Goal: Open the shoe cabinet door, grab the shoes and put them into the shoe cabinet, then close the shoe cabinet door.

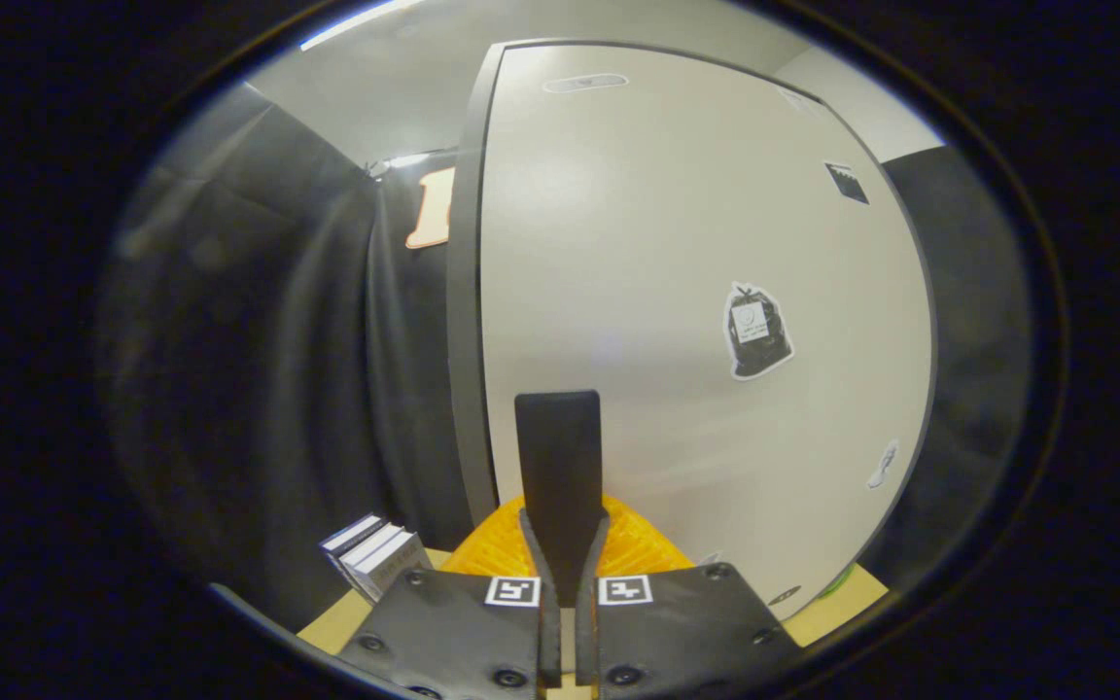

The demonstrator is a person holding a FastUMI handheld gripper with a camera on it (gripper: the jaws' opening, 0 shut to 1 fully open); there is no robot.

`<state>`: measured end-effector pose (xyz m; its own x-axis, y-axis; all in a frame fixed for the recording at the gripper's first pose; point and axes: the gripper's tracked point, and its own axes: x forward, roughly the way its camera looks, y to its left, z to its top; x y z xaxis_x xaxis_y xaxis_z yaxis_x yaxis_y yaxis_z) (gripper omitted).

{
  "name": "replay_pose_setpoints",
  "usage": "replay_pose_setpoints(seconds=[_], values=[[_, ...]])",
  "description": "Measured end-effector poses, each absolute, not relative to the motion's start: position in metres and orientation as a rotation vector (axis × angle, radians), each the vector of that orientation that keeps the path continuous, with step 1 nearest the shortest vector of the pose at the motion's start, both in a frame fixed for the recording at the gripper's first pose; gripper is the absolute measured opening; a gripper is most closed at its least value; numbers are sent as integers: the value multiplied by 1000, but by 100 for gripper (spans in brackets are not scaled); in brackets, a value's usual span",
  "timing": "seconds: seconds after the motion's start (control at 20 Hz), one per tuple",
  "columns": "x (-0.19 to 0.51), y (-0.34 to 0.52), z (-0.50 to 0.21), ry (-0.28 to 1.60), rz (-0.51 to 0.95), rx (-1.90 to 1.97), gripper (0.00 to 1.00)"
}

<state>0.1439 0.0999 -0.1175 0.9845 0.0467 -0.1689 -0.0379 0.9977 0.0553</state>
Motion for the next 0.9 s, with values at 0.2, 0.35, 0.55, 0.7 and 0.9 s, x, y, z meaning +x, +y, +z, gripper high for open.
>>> replay_pose_setpoints(seconds=[0.2,0.35,0.55,0.7,0.9], values=[[133,100,-115,175,81,69,8],[116,99,-112,181,128,75,8],[85,89,-106,179,200,73,7],[56,72,-105,188,263,83,8],[33,50,-99,199,336,75,8]])
